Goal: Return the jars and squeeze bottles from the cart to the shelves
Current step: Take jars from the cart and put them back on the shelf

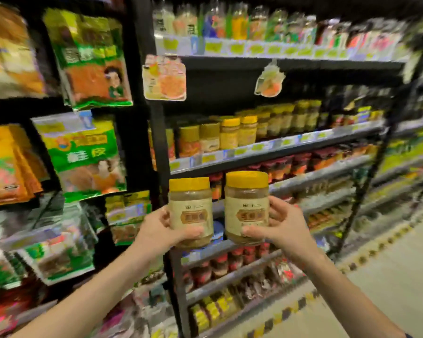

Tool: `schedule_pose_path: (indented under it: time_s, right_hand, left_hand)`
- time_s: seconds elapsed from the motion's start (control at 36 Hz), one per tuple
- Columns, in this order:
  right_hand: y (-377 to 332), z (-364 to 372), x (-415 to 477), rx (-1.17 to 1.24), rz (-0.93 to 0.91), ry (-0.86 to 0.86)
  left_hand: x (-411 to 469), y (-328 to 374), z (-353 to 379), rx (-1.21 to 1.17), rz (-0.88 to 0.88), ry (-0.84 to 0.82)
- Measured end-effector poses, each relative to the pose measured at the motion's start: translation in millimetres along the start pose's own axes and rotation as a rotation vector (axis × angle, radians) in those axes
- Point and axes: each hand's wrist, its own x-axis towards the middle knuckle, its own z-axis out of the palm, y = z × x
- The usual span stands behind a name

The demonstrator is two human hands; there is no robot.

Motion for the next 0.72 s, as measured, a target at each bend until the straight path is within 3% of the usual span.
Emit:
schedule_pose_path:
  time_s: [0.33, 0.72]
  right_hand:
    - [15.6, -123.4, 46.7, -0.086, -0.02, 0.329]
    - [20.2, -214.4, 116.9, -0.17, -0.09, 0.548]
  left_hand:
    - [123.9, 32.1, 128.7, -0.01, 0.098, -0.353]
    - [237.0, 81.8, 231.8, -0.086, 0.195, -0.555]
